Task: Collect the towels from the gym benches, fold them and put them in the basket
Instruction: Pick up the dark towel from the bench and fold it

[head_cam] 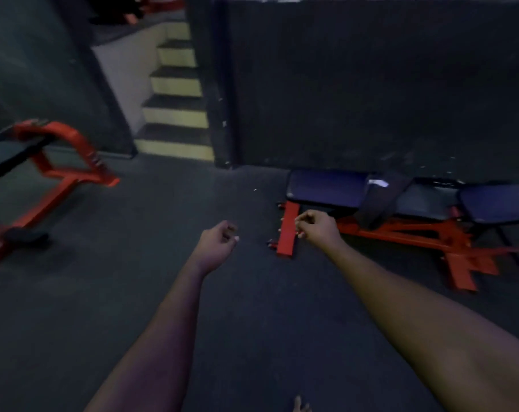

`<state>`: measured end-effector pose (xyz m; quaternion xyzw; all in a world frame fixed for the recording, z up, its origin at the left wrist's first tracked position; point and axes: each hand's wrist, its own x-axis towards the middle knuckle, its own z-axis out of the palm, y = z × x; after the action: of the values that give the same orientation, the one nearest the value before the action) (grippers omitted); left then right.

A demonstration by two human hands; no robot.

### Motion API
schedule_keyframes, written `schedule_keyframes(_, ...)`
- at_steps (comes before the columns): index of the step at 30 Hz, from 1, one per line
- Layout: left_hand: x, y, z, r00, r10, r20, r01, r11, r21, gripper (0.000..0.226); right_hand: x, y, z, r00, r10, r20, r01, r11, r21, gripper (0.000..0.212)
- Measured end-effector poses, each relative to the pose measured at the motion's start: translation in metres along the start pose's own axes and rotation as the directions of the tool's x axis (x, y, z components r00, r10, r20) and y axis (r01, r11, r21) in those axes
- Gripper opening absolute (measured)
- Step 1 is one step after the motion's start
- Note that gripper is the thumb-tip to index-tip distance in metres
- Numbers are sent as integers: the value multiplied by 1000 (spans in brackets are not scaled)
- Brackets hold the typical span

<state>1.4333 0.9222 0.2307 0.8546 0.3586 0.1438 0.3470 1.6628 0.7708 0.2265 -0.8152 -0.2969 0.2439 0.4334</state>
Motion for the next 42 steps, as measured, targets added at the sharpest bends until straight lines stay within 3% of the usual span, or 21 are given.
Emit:
schedule_keyframes(7, 146, 114, 97, 959, 217, 183, -217, 976, -19, 16, 67, 63, -142, 961, 141, -238, -123, 988, 89, 5)
schedule_keyframes(20, 412, 227, 254, 814, 310, 491, -307, 947, -89, 15, 242, 152, -287, 819, 371, -439, -342, 928, 146, 16)
schedule_keyframes(30, 556, 280, 361, 786, 224, 576, -257, 966, -25, 18, 384, 228, -353, 803, 473, -363, -435, 881, 185, 11)
schedule_keyframes(36, 620, 278, 451, 794, 58, 605, -141, 986, 90, 18, 476, 309, -378, 790, 581, -196, -547, 812, 204, 6)
schedule_keyframes(39, 640, 265, 501, 784, -82, 615, -10, 990, 144, 20, 514, 360, -376, 761, 645, -72, -623, 757, 194, 14)
schedule_keyframes(42, 650, 246, 558, 741, -202, 640, 85, 974, 210, 28, 547, 418, -363, 698, 716, 10, -707, 688, 162, 37)
